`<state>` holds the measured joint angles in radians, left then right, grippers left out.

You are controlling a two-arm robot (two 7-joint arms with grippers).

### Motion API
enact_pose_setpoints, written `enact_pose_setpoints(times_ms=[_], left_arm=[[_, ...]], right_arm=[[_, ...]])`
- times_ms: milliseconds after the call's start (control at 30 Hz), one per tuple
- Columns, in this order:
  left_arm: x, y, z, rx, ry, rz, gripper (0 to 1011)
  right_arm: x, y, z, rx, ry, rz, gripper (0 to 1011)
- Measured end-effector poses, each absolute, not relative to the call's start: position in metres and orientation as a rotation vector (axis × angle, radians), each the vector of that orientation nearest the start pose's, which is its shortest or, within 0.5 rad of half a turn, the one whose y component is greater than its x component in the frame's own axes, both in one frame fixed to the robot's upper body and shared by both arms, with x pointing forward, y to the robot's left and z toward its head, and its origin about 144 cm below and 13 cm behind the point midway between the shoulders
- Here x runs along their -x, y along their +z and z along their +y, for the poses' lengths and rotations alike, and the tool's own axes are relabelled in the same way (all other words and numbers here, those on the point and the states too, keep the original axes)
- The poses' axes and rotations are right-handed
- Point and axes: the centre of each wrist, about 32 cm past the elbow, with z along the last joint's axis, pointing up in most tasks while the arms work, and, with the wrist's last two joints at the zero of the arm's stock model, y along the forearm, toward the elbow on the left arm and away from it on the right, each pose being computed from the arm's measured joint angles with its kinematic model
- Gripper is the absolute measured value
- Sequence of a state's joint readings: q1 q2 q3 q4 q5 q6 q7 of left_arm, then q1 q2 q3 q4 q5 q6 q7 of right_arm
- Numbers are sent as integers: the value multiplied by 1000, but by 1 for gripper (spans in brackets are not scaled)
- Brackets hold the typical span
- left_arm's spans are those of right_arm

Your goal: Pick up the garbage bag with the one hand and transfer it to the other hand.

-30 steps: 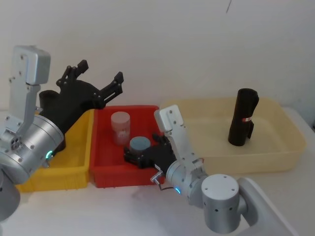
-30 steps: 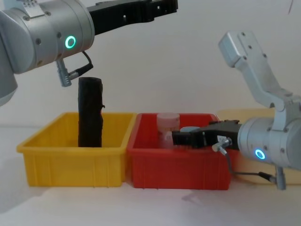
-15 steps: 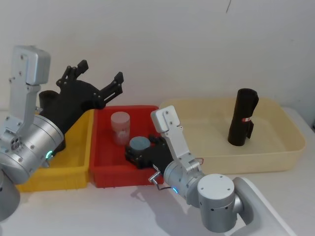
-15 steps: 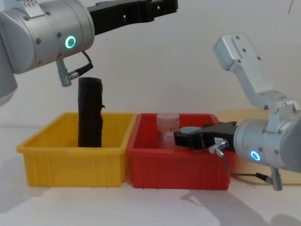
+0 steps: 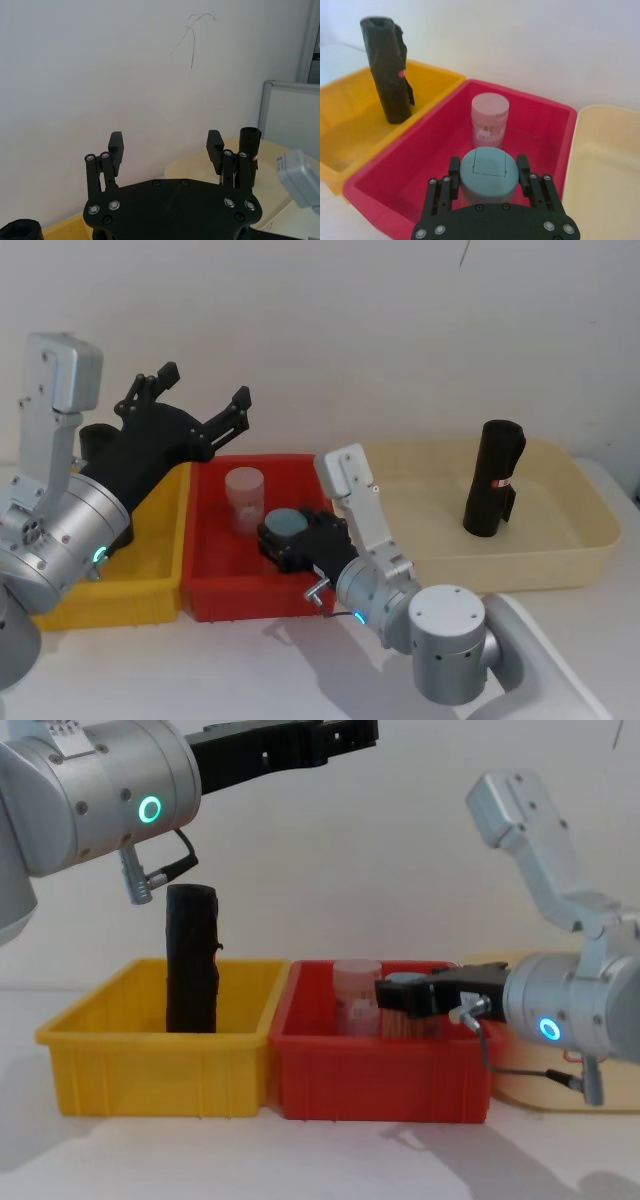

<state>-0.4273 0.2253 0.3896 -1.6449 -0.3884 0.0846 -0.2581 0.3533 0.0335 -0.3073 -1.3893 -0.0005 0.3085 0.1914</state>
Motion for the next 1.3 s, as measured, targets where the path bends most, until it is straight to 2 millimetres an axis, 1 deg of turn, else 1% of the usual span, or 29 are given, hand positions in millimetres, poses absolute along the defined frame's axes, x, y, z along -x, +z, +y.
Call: enact_pose_setpoints(times_ms=[367, 467, 667, 733, 800, 967, 1033, 1167, 1300], left_arm=[[-531, 1297, 167, 238, 876, -191, 1001], [-531, 1297, 167, 238, 876, -191, 1001], [-531, 1297, 167, 238, 876, -191, 1001], [-531, 1297, 167, 238, 876, -191, 1001], [-531, 1297, 167, 238, 876, -191, 1001], [-531, 1297, 167, 238, 876, -191, 1001], [-531, 1297, 167, 238, 876, -191, 1001], [-531, 1297, 167, 238, 876, -191, 1002], [-531, 1297, 167, 238, 876, -191, 1001]], right_arm=[[-543, 1232, -151, 118, -1094, 44, 666], [-544, 1244, -157, 65, -1101, 39, 665], [-548, 1257, -168, -5, -1126, 23, 666], [-550, 1263, -177, -38, -1148, 12, 666], [-551, 1264, -179, -46, -1153, 8, 666], [-555, 1268, -196, -75, -1190, -23, 666], [-556, 1268, -198, -76, -1193, -27, 666], [-558, 1262, -208, -61, -1214, -50, 666], [-559, 1257, -212, -42, -1222, -63, 666]])
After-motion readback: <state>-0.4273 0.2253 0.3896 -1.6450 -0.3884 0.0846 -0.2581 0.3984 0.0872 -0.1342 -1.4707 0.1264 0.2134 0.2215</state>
